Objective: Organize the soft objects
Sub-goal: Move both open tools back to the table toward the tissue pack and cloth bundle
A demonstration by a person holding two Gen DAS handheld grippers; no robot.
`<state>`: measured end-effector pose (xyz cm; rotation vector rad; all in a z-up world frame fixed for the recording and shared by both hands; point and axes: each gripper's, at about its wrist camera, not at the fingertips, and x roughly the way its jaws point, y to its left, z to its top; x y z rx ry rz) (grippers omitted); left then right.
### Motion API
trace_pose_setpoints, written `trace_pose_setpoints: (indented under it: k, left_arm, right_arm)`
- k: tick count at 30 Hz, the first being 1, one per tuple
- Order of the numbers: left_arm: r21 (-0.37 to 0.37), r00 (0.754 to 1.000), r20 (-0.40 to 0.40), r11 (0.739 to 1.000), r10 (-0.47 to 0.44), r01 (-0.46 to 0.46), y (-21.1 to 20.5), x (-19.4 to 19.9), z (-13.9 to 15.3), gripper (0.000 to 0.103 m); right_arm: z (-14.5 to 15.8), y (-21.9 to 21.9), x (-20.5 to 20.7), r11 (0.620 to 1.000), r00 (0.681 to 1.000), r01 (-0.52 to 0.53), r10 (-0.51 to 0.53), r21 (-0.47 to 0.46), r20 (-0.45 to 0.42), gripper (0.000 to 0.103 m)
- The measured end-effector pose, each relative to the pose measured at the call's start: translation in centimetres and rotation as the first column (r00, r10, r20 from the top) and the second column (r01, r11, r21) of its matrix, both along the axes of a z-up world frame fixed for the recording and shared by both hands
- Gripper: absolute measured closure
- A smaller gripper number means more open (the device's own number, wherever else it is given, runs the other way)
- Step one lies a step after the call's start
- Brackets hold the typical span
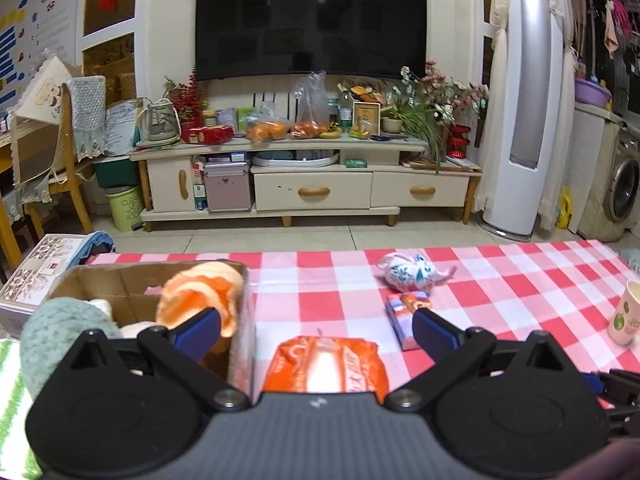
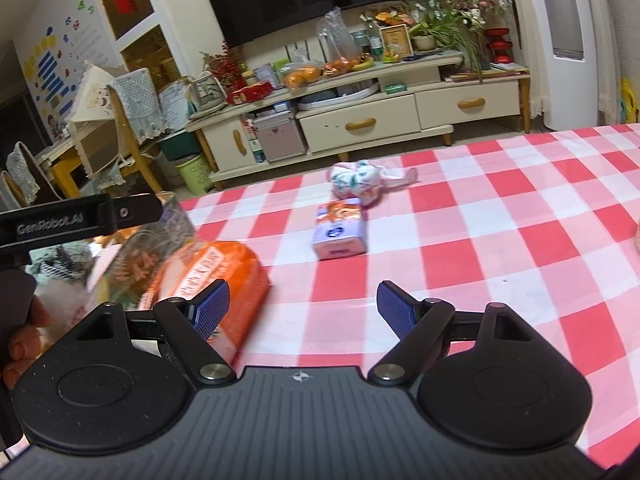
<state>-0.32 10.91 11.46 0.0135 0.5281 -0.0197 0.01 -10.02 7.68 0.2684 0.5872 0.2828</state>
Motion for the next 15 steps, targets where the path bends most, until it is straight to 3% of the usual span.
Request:
trace_pose_setpoints:
  k: [15]
  left_arm:
    - [0.027,0.997,-0.016,0.996,-0.079,0.079,-2.7,-1.2,-0.7,0.001]
  right_arm:
    - [-2.5,-2.9,4.6,0.999,0.999,0.039,-0.039,-0.016,-0.007,0.002]
